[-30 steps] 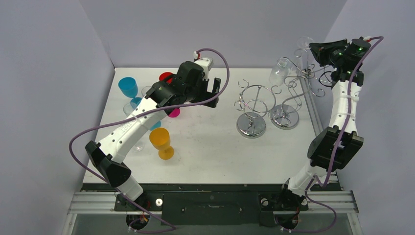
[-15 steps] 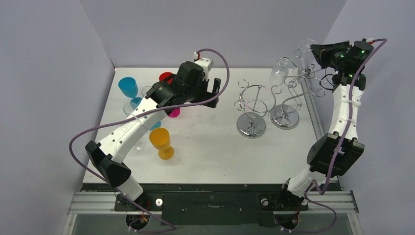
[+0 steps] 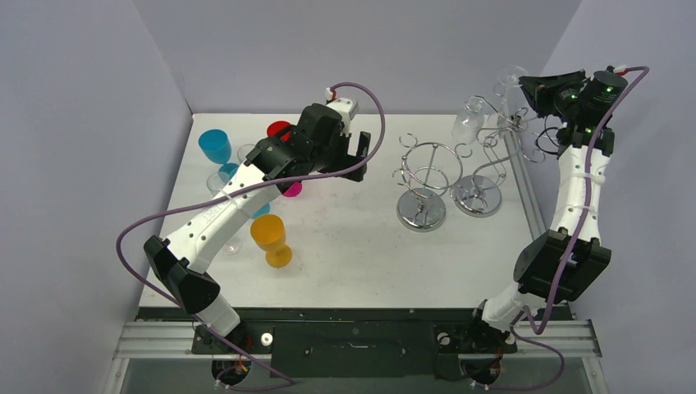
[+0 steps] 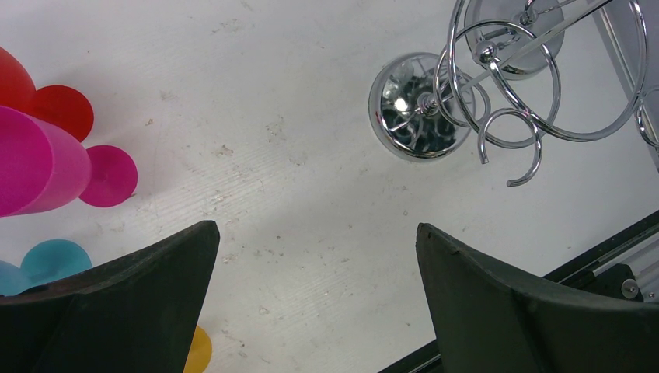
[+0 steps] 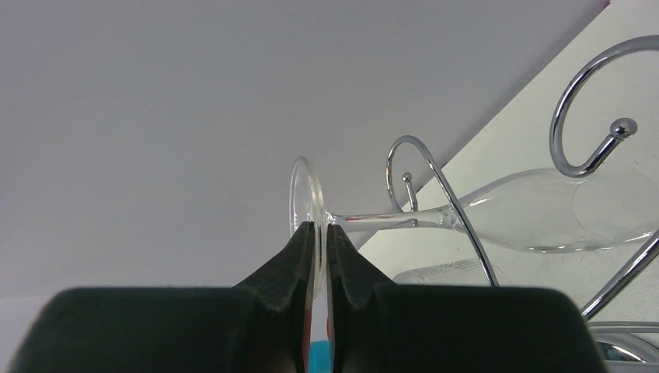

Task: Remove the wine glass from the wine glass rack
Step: Pick up the wine glass from the wine rack, then place the wine glass at the center of the board.

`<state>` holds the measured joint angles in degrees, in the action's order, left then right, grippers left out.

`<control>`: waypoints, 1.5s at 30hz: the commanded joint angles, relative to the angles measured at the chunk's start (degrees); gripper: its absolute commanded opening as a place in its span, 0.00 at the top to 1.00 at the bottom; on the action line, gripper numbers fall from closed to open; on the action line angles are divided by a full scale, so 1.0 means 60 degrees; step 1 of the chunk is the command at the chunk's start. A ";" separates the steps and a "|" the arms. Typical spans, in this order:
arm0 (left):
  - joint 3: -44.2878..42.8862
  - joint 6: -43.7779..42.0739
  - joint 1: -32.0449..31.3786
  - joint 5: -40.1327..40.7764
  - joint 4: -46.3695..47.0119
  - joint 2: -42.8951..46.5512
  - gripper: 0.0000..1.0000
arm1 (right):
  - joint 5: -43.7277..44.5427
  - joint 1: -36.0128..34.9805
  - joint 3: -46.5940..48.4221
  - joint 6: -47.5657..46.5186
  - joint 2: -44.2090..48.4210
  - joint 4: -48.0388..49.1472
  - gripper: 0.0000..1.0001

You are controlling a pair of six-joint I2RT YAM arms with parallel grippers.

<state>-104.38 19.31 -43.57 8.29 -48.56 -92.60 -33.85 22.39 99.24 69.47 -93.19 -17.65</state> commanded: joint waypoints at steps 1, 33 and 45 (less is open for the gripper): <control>0.0063 0.0054 -0.0032 -0.0067 0.0490 0.0318 0.04 | -0.0261 -0.0169 -0.0026 -0.0092 0.0555 0.0419 1.00; -0.0055 0.0019 0.0088 0.0111 0.0269 0.0558 0.04 | 0.0510 -0.1732 0.1433 0.0370 -0.0488 0.0839 1.00; -0.0196 0.0136 0.0562 -0.0202 0.0372 0.0606 0.04 | 0.0599 -0.2331 0.1974 0.1285 -0.1213 0.2957 1.00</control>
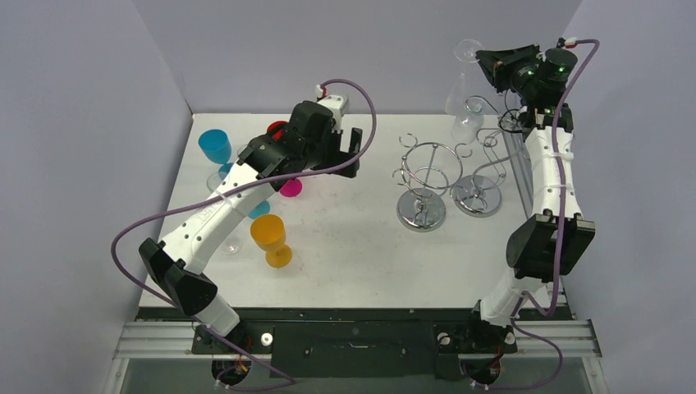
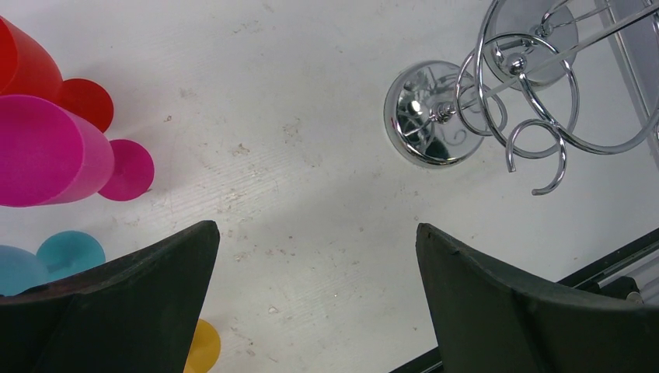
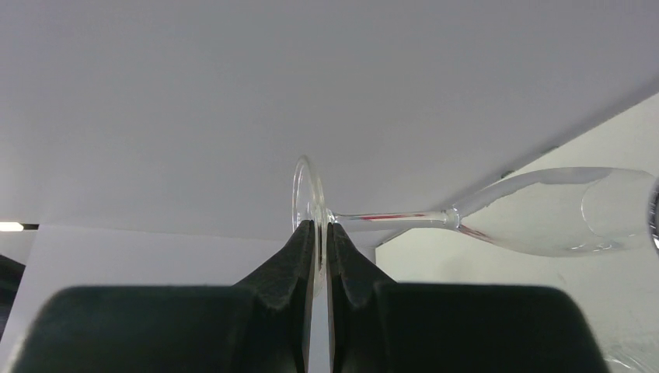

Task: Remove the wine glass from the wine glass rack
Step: Place the wine glass at the center of the board.

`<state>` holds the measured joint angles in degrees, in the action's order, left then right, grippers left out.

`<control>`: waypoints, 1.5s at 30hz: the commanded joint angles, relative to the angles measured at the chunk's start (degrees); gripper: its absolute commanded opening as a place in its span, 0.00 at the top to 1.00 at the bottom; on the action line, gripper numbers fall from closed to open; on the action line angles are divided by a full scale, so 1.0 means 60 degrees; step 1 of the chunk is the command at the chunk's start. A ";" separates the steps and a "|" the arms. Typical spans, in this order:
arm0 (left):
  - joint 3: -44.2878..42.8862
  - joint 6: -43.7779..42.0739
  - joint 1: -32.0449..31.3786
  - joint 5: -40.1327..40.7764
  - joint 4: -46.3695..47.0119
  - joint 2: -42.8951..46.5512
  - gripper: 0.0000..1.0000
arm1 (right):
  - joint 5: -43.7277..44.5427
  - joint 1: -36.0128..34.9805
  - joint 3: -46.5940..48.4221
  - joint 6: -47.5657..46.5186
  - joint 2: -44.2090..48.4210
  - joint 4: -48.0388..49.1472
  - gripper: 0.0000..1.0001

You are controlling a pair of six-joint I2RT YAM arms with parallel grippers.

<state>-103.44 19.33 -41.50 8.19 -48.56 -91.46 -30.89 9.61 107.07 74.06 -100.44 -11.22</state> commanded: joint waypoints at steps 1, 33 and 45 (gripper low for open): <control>-0.0364 0.0162 0.0308 -0.0274 0.0409 0.0432 0.04 | 0.0109 -0.0277 0.0707 0.0701 -0.0083 0.2197 1.00; 0.3932 0.6975 0.4375 -0.6892 1.2451 0.0837 0.04 | 0.2666 -0.3931 -0.3541 0.6180 0.3162 0.5972 1.00; 0.4361 0.8730 0.4428 -0.7117 1.4814 0.0064 0.04 | 0.2981 -0.4443 -0.4710 0.7572 0.3569 0.7510 1.00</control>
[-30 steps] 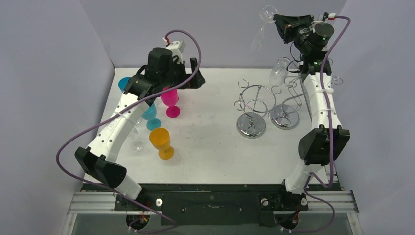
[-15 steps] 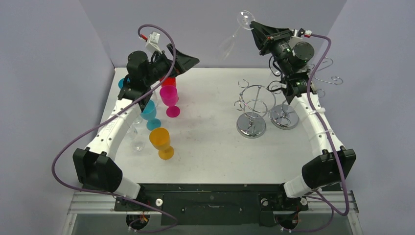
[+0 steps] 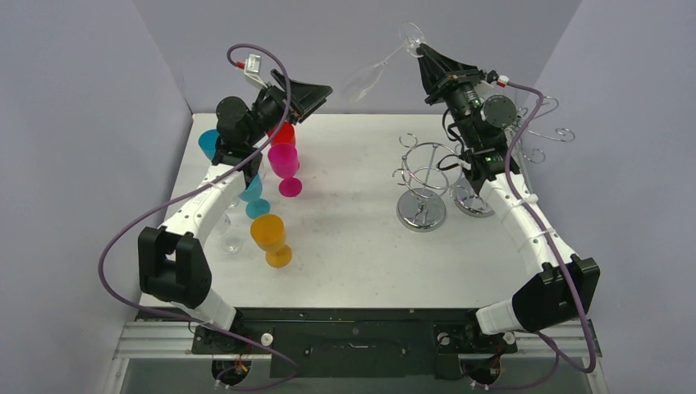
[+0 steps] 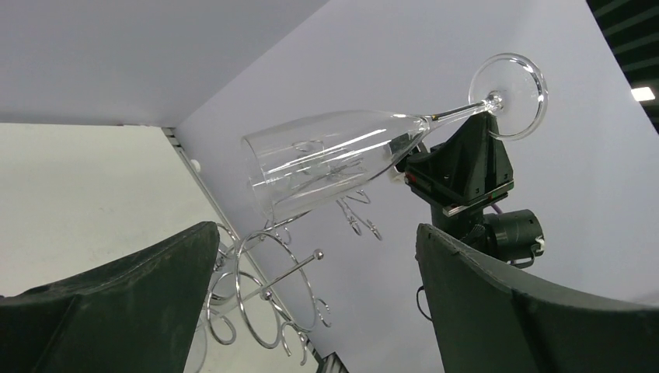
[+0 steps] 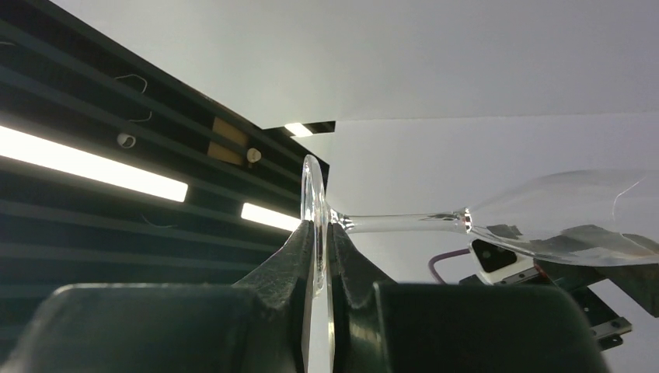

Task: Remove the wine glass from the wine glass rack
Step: Place the wine glass at the center of the board.

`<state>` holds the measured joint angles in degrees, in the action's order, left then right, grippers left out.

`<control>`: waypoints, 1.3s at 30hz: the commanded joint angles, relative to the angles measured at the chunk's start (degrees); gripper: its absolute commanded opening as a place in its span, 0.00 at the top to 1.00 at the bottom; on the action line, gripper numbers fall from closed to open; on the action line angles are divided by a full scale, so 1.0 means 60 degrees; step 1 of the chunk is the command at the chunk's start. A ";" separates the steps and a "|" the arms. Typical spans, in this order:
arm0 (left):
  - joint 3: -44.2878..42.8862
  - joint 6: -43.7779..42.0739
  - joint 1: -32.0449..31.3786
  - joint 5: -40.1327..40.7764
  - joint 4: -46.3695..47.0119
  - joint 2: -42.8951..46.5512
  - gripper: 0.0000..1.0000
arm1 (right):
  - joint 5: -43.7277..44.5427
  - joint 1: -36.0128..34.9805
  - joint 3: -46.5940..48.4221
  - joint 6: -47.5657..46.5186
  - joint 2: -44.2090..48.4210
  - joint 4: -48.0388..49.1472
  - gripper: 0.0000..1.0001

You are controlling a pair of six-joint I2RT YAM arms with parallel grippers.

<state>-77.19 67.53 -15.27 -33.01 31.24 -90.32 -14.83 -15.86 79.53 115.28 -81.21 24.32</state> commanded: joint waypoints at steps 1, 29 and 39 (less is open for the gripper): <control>-0.0005 0.0771 0.0055 -0.0274 0.1699 -0.0160 0.04 | 0.0304 -0.0221 -0.0193 0.0763 0.0343 0.1667 1.00; -0.0058 0.3358 0.0057 -0.0981 0.5440 -0.0719 0.38 | -0.0130 -0.0640 -0.1036 0.2664 -0.0293 0.3798 1.00; -0.0039 0.4243 0.0043 -0.1076 0.6279 -0.0105 0.55 | -0.0248 -0.0795 -0.1448 0.3412 -0.0466 0.4619 1.00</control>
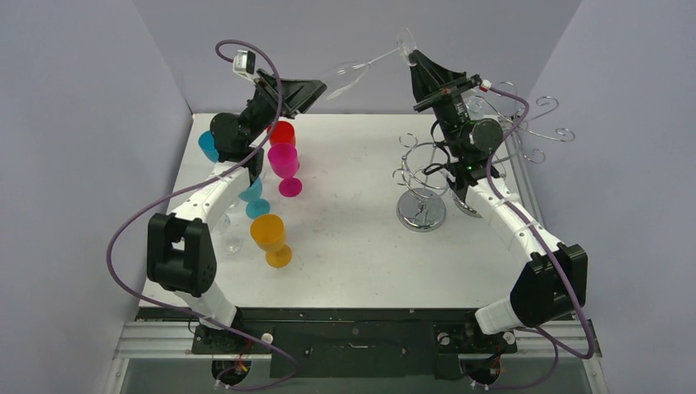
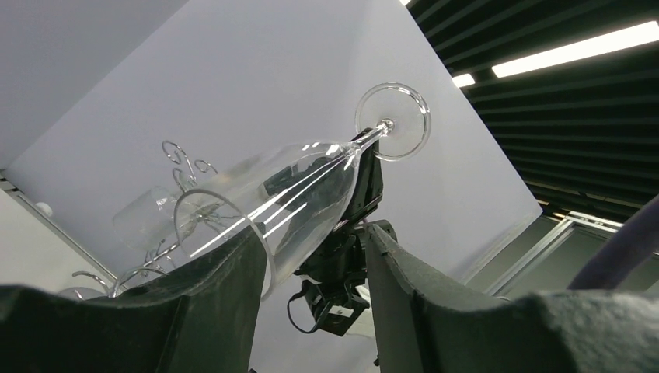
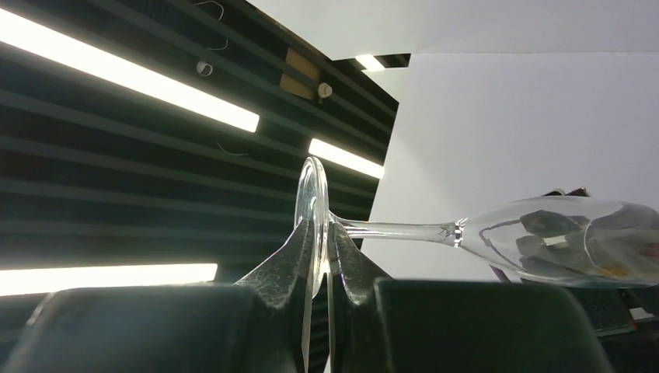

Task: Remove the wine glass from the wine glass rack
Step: Place the wine glass at the center of the board.

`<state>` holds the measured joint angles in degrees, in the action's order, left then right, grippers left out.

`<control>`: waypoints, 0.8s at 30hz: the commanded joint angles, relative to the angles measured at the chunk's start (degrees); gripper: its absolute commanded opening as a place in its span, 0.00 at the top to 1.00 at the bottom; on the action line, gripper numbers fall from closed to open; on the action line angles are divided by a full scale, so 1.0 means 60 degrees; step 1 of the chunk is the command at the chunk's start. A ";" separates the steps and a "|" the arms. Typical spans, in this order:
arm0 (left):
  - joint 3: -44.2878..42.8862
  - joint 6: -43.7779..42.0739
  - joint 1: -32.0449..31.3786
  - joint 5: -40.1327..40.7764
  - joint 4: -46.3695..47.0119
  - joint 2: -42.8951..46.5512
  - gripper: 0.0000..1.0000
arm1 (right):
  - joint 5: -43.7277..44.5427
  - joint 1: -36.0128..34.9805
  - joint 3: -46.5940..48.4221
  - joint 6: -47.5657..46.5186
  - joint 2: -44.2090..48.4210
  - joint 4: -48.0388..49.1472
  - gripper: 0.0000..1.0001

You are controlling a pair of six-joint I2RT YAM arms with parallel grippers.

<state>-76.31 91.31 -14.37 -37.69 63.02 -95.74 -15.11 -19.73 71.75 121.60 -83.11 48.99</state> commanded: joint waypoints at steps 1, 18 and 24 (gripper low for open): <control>-0.0171 0.0178 -0.0108 -0.0325 0.0856 0.0991 0.56 | -0.0208 -0.0172 -0.0158 0.2377 -0.0148 0.0536 1.00; -0.0293 -0.1975 -0.0247 -0.0582 -0.2966 0.2463 0.94 | -0.0609 -0.0338 -0.0199 0.1701 0.0231 -0.0064 1.00; -0.0920 -0.4040 -0.0260 -0.0142 -0.6790 0.3078 1.00 | -0.1136 -0.0278 0.0375 0.0394 0.0476 -0.1348 1.00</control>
<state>-77.08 79.11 -14.46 -38.20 42.35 -80.60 -17.08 -20.56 70.48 122.96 -83.13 45.69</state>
